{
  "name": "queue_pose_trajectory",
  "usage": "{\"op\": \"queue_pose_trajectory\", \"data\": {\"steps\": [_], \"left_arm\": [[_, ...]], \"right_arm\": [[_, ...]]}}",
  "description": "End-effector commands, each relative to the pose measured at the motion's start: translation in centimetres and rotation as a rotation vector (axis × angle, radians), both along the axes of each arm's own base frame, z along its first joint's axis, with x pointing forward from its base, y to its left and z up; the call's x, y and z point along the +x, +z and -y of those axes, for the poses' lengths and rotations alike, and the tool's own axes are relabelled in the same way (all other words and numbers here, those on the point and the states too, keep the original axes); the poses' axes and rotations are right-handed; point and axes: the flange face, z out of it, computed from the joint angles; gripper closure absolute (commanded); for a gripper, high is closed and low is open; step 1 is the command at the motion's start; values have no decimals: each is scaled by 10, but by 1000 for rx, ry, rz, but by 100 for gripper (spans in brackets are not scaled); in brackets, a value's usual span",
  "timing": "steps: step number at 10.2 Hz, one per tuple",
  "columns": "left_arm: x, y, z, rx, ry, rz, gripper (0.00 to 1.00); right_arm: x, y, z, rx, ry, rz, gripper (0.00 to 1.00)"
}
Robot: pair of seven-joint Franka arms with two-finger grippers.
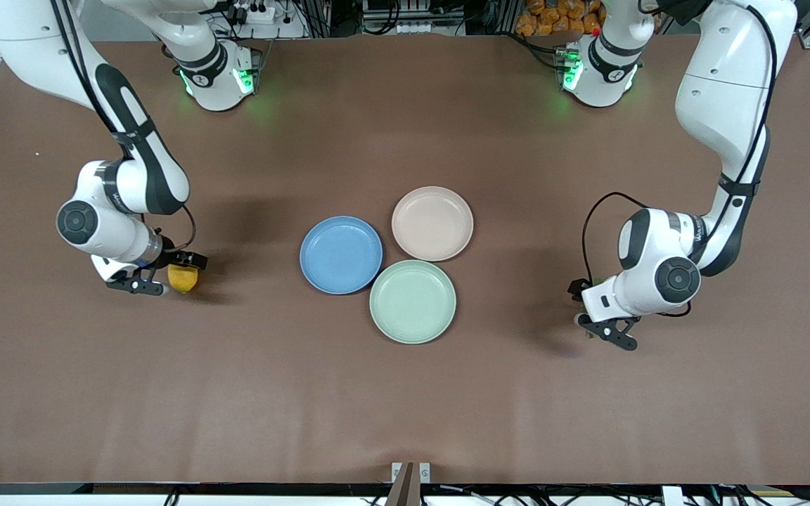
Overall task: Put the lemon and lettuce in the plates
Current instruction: 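Close the right gripper on the lemon while the left gripper grasps the lettuce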
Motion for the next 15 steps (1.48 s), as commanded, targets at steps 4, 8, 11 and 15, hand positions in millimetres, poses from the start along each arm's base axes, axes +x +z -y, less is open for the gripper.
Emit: {"op": "queue_pose_trajectory", "data": {"steps": [4, 8, 11, 15], "left_arm": [[-7, -15, 1, 38, 12, 12, 0], [-12, -17, -7, 41, 30, -2, 0], [-15, -18, -2, 43, 35, -6, 29], [-16, -14, -2, 44, 34, -6, 59]], "right_arm": [[-1, -18, -1, 4, -21, 17, 0], [-1, -23, 5, 4, -31, 18, 0], [-1, -26, 6, 4, -33, 15, 6], [10, -15, 1, 5, -6, 26, 43]]}}
